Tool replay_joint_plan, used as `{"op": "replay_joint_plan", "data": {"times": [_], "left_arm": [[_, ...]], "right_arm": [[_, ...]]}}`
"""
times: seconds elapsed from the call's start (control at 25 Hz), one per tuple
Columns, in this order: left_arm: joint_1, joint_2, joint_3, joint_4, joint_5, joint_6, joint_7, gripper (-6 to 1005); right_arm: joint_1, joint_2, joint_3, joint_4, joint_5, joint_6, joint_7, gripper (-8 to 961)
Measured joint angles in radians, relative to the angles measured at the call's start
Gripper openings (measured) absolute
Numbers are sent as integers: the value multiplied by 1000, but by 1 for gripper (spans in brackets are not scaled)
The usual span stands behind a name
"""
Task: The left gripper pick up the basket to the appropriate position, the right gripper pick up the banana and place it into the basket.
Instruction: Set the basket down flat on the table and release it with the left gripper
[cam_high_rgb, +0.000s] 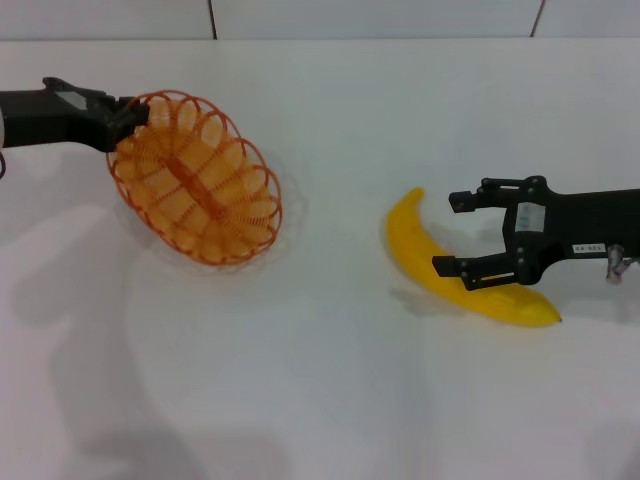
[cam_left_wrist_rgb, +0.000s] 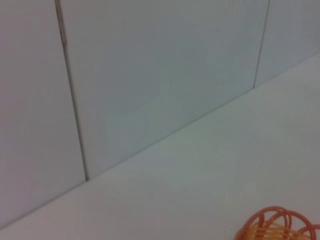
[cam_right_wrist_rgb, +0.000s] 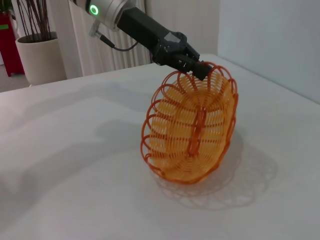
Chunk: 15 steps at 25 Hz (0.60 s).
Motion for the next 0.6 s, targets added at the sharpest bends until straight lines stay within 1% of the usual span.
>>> {"op": "replay_joint_plan", "data": {"times": [0.32, 0.48, 0.56, 0.6], "left_arm": [[13, 2, -9, 2, -79, 1, 36, 95], [34, 2, -14, -3, -128, -5, 58, 83], [38, 1, -14, -23, -167, -11, 81, 79], [38, 1, -14, -55, -200, -13, 103, 78]], "right_arm": [[0, 1, 0, 0, -10, 0, 0, 847], [2, 1, 0, 0, -11, 0, 0, 846], [2, 2, 0, 0, -11, 0, 0, 846], [2, 2, -2, 0, -11, 0, 0, 845]]}}
